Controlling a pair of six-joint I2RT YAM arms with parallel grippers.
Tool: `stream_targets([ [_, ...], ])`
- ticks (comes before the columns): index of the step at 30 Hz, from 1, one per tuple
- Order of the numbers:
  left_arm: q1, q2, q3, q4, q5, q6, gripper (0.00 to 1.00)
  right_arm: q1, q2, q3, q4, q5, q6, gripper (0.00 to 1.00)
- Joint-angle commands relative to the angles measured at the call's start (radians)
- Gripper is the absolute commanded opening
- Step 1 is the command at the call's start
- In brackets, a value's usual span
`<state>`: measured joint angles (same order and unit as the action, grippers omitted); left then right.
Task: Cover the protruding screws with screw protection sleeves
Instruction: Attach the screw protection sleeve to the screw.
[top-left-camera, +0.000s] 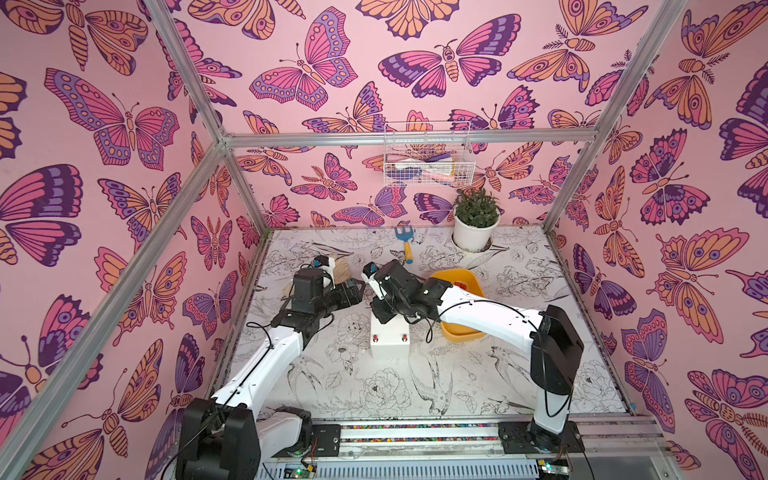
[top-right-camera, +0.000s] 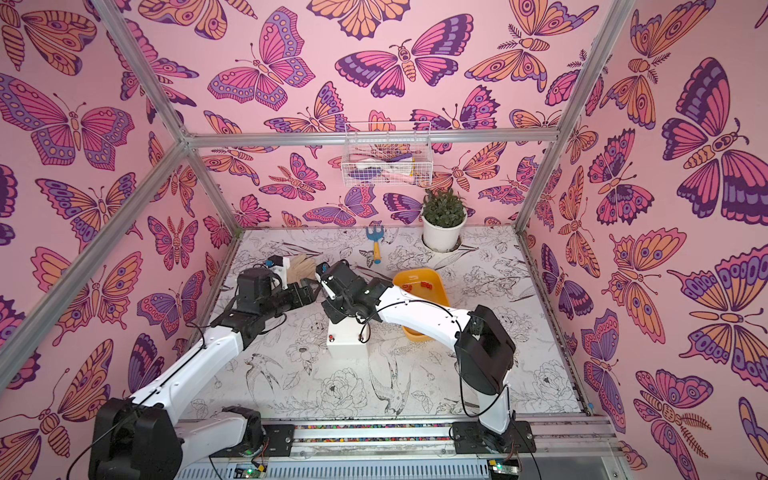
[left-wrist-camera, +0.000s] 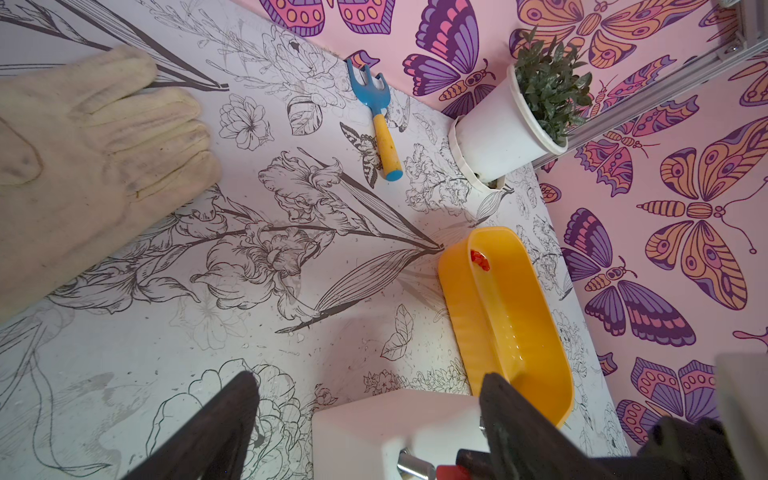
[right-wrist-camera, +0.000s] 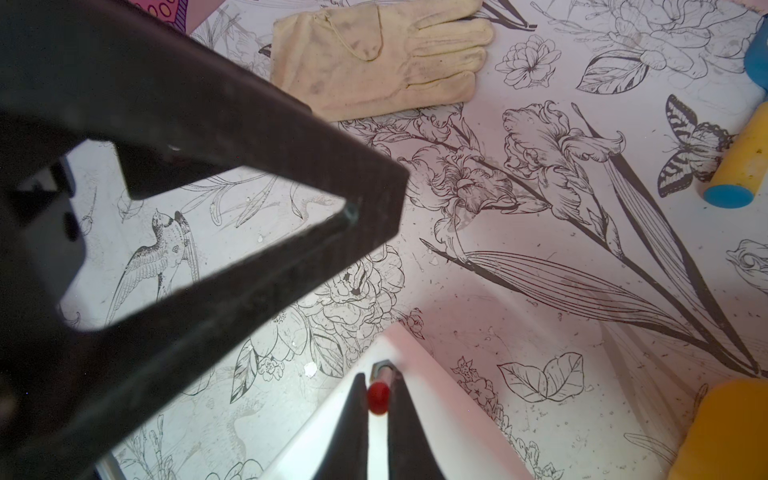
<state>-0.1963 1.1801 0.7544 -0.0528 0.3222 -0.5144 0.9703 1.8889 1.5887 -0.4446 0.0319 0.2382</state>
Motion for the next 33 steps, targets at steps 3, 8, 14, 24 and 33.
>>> stream_targets([
  [3, 0.007, 0.004, -0.017, 0.009, 0.015, 0.003, 0.86, 0.005, 0.021, 0.015, -0.011, -0.003, 0.010, 0.12],
  [8, 0.008, 0.006, -0.016, 0.009, 0.015, 0.004, 0.86, 0.005, 0.021, 0.013, -0.011, 0.001, 0.010, 0.12],
  [14, 0.008, 0.006, -0.015, 0.009, 0.015, 0.004, 0.86, 0.005, 0.019, 0.009, -0.011, 0.004, 0.012, 0.12],
  [24, 0.008, 0.006, -0.015, 0.008, 0.015, 0.004, 0.86, 0.005, 0.015, 0.000, -0.009, 0.003, 0.013, 0.12],
  [33, 0.007, 0.003, -0.016, 0.008, 0.015, 0.003, 0.86, 0.005, 0.013, -0.006, -0.010, 0.005, 0.014, 0.12],
])
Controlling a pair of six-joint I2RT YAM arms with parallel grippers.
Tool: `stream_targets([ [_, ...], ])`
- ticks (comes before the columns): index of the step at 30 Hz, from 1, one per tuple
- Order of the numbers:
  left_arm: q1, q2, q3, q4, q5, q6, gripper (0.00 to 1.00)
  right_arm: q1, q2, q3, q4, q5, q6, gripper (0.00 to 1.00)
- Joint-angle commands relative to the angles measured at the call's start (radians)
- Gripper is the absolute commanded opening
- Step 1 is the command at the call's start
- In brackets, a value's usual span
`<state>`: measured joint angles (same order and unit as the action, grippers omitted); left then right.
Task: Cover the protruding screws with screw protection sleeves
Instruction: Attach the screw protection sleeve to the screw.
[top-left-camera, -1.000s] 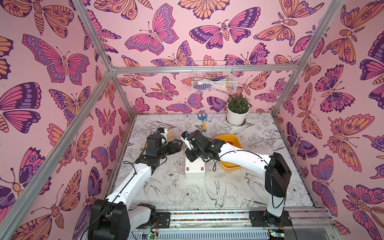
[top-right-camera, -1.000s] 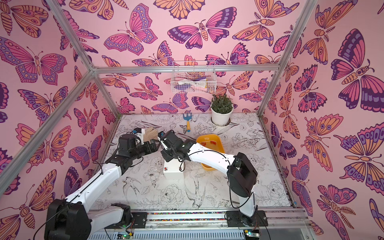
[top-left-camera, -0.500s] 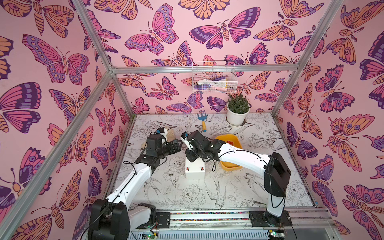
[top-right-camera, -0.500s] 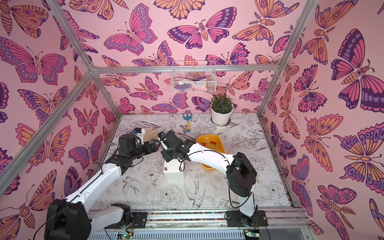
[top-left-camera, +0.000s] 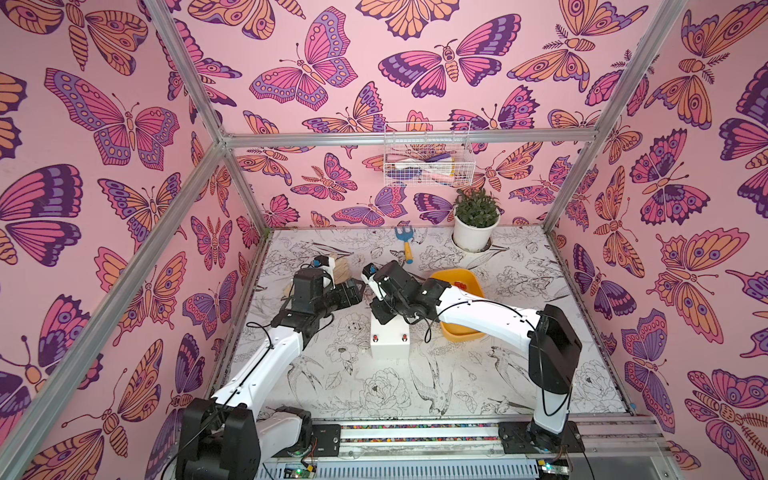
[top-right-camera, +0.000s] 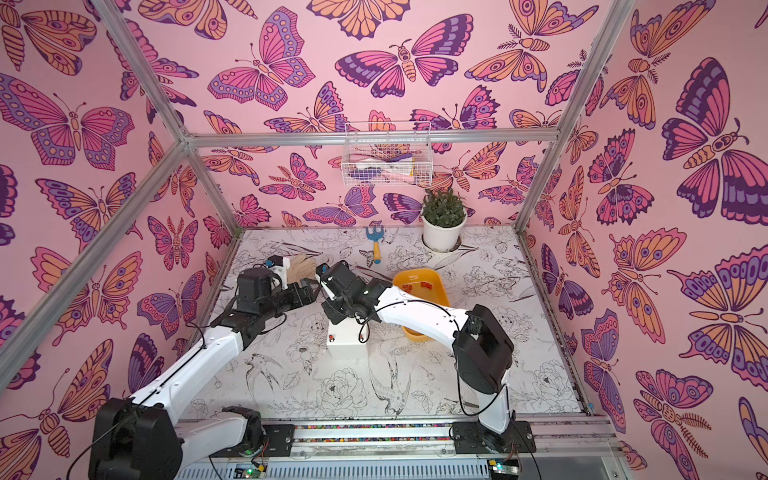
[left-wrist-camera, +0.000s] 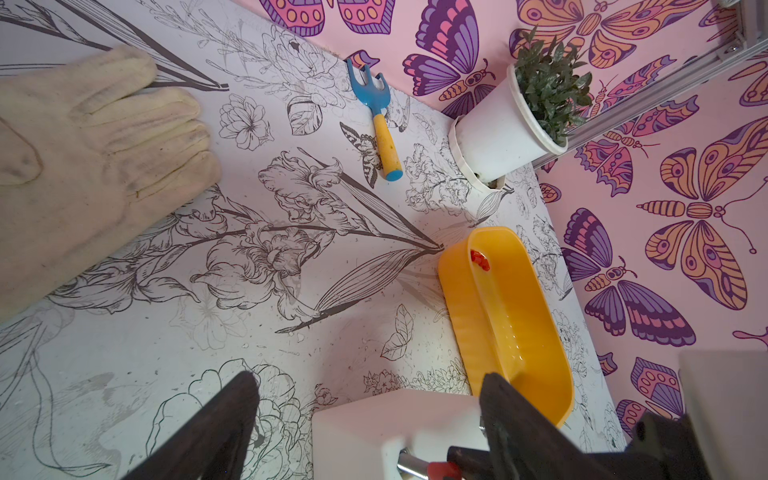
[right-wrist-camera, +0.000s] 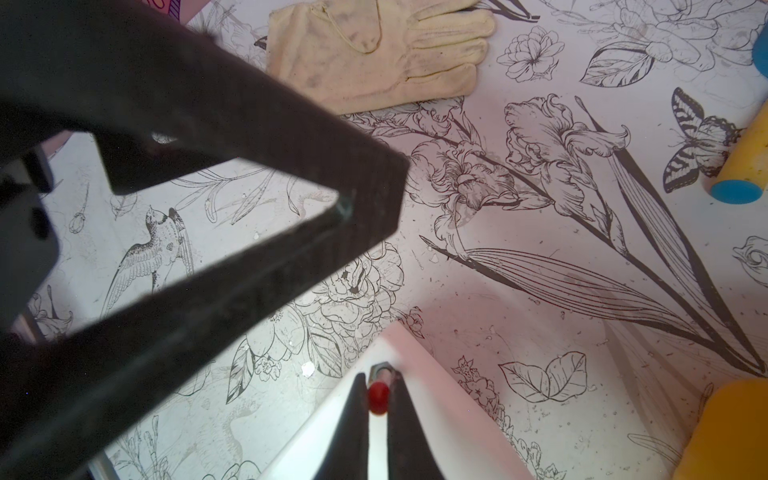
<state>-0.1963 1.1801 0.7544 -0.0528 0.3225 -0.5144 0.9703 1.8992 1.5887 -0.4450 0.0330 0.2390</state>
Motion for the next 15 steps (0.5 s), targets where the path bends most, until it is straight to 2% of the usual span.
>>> stream_targets([
  [1, 0.008, 0.001, -0.015, 0.009, 0.015, 0.002, 0.86, 0.005, 0.003, -0.007, -0.009, 0.004, 0.014, 0.12],
  [15, 0.008, 0.001, -0.015, 0.009, 0.014, 0.004, 0.86, 0.005, 0.004, -0.015, -0.009, 0.004, 0.019, 0.12],
])
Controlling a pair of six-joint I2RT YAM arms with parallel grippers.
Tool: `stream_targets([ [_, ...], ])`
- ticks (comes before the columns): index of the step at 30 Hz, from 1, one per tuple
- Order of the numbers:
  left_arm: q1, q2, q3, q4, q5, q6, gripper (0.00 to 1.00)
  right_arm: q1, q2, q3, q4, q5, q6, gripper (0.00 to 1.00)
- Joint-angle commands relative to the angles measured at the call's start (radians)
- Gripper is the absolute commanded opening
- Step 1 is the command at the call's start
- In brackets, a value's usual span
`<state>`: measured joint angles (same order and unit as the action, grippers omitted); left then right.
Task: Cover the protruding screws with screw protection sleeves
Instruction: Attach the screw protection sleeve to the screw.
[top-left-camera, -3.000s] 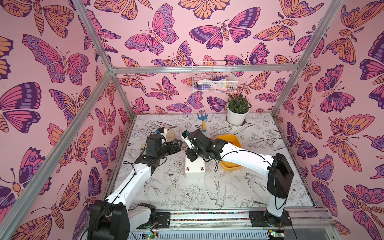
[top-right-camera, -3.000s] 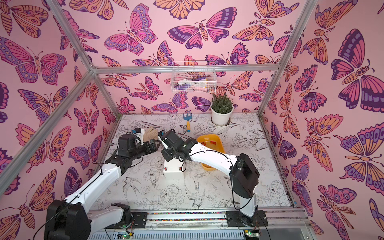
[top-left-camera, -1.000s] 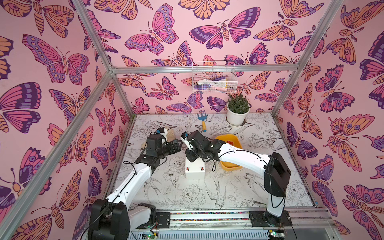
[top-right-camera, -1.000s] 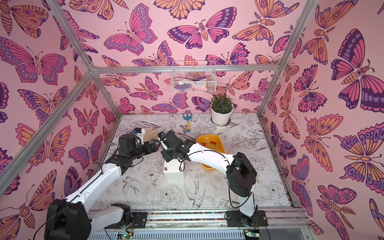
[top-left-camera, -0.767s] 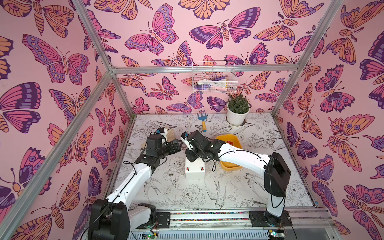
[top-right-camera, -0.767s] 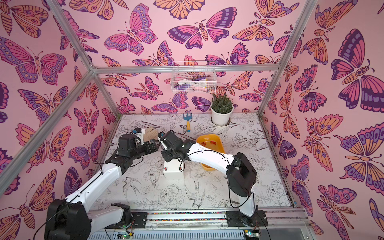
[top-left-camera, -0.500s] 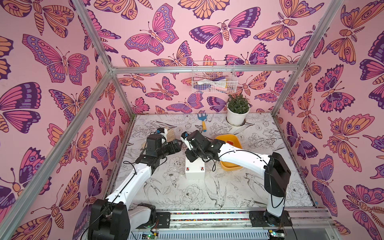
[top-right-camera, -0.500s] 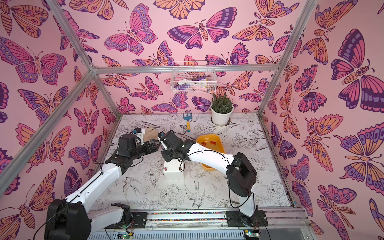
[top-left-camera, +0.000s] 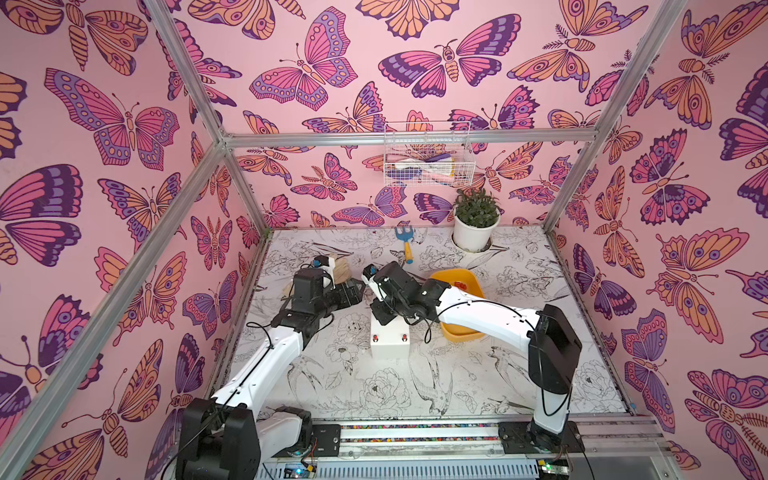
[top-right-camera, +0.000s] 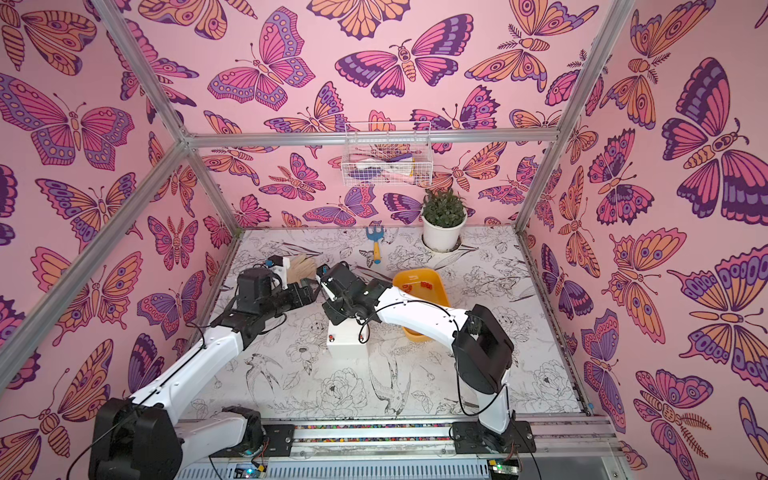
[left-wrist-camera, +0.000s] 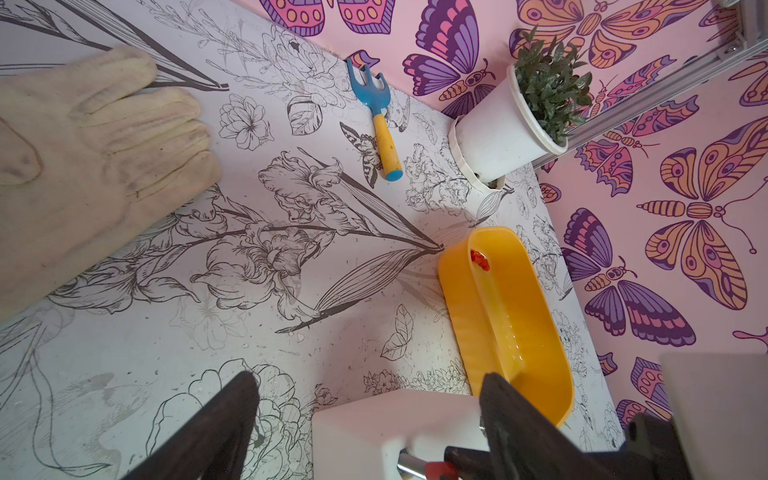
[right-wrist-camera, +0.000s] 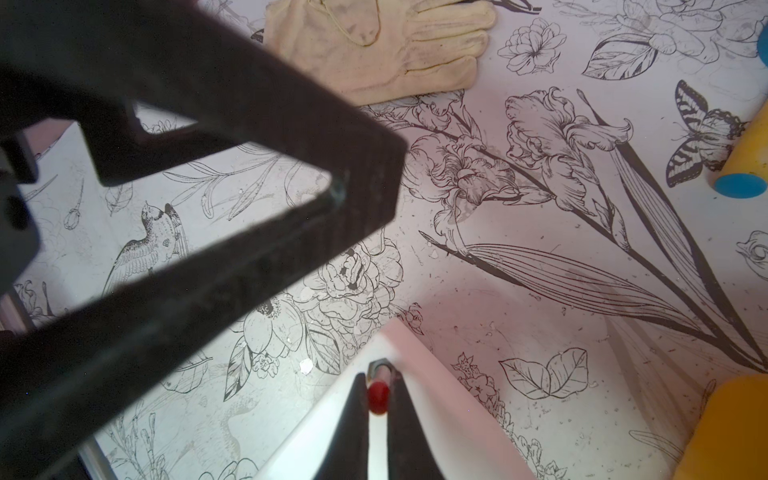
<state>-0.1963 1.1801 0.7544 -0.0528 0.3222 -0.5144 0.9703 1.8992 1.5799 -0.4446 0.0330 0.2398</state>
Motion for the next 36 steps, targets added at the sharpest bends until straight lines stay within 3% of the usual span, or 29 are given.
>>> stream_targets([
  [1, 0.008, 0.001, -0.016, 0.009, 0.015, 0.004, 0.86, 0.005, 0.003, -0.005, -0.009, 0.002, 0.018, 0.12],
  [36, 0.008, -0.002, -0.017, 0.008, 0.013, 0.004, 0.86, 0.006, 0.001, -0.015, -0.008, -0.018, 0.026, 0.12],
])
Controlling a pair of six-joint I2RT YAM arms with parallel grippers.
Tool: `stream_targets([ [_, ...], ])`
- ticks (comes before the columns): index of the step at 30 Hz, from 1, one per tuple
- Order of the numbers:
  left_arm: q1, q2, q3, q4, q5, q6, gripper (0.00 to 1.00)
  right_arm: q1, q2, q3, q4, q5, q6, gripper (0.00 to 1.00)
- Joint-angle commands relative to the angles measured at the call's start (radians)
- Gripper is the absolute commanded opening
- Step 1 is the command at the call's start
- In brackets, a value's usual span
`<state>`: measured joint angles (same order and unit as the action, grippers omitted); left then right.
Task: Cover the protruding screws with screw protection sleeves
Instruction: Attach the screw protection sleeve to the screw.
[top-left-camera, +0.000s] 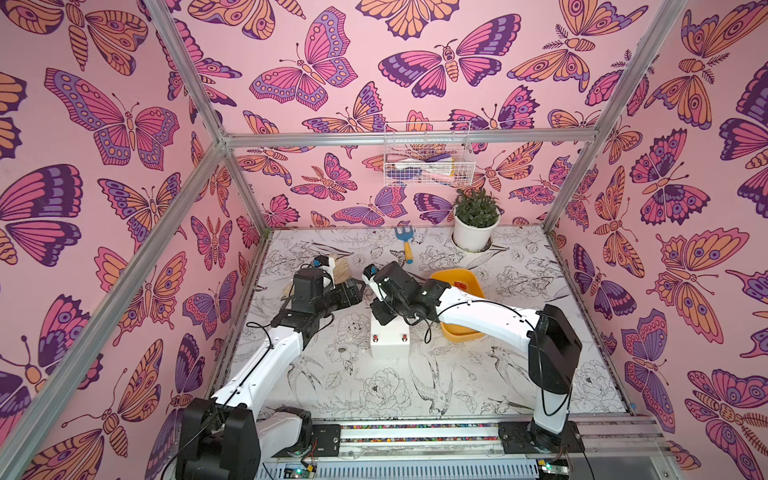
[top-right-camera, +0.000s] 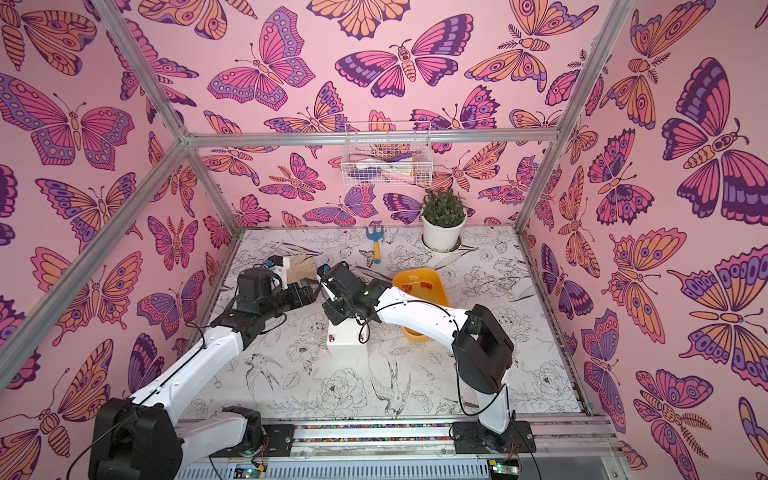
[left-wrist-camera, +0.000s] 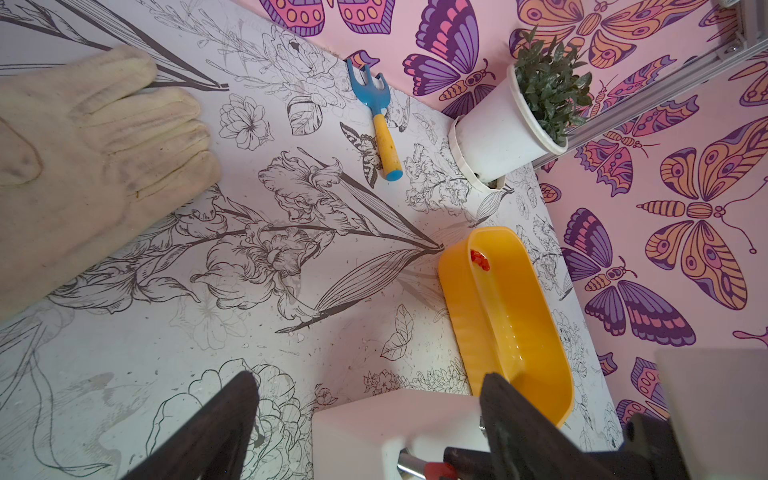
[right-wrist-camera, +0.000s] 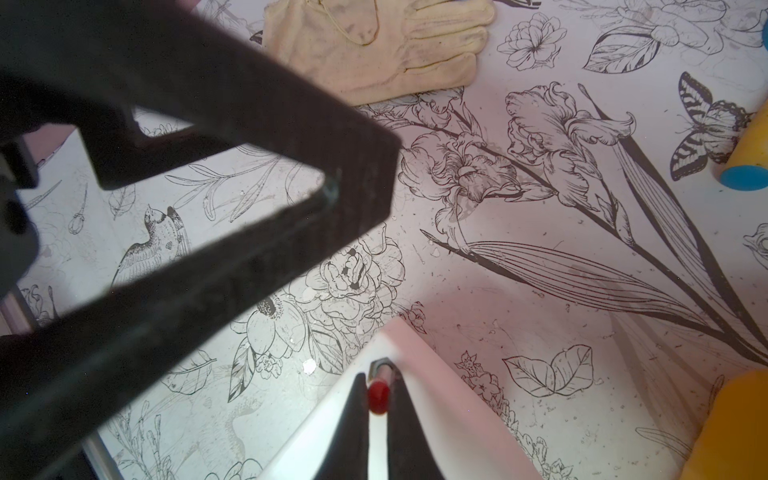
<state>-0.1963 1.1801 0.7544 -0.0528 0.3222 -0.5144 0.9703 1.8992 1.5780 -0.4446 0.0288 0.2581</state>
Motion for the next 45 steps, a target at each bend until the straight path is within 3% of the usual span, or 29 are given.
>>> stream_targets([
  [1, 0.008, -0.002, -0.017, 0.007, 0.014, 0.004, 0.86, 0.005, 0.001, -0.013, -0.009, -0.014, 0.007, 0.12],
  [18, 0.007, -0.005, -0.017, 0.008, 0.013, 0.002, 0.86, 0.005, 0.001, -0.009, -0.011, -0.015, 0.010, 0.12],
  [45, 0.008, 0.009, -0.017, 0.013, 0.016, -0.002, 0.86, 0.005, -0.031, -0.001, -0.009, -0.006, 0.009, 0.21],
])
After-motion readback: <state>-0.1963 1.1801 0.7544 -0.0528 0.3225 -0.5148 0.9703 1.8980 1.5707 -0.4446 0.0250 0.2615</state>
